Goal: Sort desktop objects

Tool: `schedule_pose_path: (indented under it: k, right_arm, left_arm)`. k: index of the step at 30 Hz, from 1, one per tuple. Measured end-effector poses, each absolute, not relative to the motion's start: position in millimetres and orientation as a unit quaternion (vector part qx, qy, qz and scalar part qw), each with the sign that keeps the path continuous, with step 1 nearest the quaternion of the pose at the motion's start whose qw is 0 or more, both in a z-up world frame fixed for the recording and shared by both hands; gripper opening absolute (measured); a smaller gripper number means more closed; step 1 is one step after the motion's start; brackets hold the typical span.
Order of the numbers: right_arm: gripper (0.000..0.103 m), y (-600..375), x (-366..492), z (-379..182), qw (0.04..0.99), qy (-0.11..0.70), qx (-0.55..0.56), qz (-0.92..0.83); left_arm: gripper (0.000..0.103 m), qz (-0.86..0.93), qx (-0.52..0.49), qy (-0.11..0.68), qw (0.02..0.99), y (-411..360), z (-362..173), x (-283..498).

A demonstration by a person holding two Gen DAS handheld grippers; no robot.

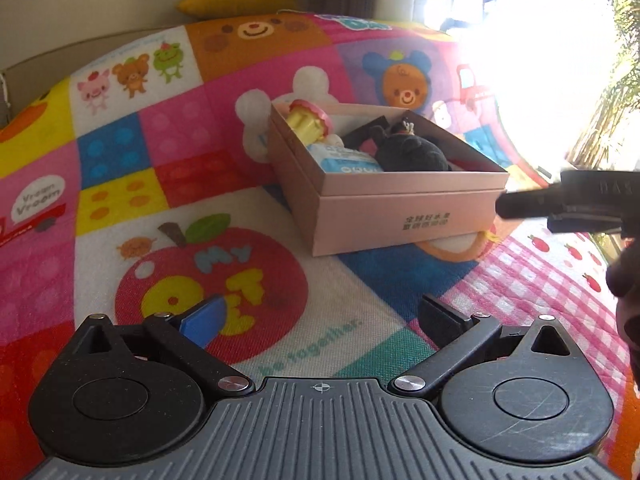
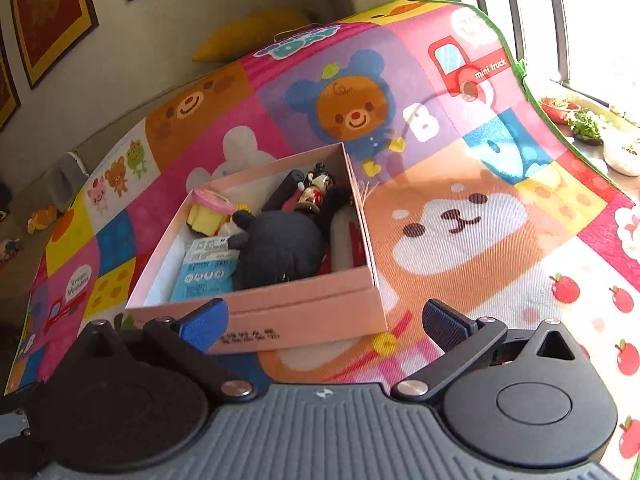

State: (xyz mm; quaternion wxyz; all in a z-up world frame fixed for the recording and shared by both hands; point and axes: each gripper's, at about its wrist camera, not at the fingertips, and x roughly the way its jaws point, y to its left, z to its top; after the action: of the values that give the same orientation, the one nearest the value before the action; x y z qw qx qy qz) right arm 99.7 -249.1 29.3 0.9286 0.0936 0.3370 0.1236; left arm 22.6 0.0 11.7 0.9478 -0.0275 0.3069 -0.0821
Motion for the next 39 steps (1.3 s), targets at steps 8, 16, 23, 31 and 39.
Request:
schedule_pose_path:
  k: [8, 16, 23, 31, 39]
  right_arm:
    - [0.103, -220, 35, -18, 0.922, 0.372, -0.041, 0.103]
    - [0.103, -220, 48, -24, 0.934, 0.346, -0.030, 0.085]
    - [0.103, -220, 61, -25, 0.936, 0.338, -0.035, 0.096]
    - [0.103, -221, 61, -25, 0.936, 0.337, -0.035, 0.095]
    - [0.103, -221, 61, -26, 0.936, 0.337, -0.034, 0.096]
  left_arm:
    - [0.103, -0.003, 0.005, 0.323, 0.946, -15, -1, 28]
    - [0.103, 0.003, 0.002, 0.339, 0.941, -13, -5, 33]
    - [0.103, 0.002, 0.002, 0.339, 0.941, -13, -4, 33]
    - [0.103, 0.003, 0.004, 0.340, 0.941, -13, -3, 34]
    - [0.103, 0.003, 0.004, 0.340, 0.941, -13, -3, 33]
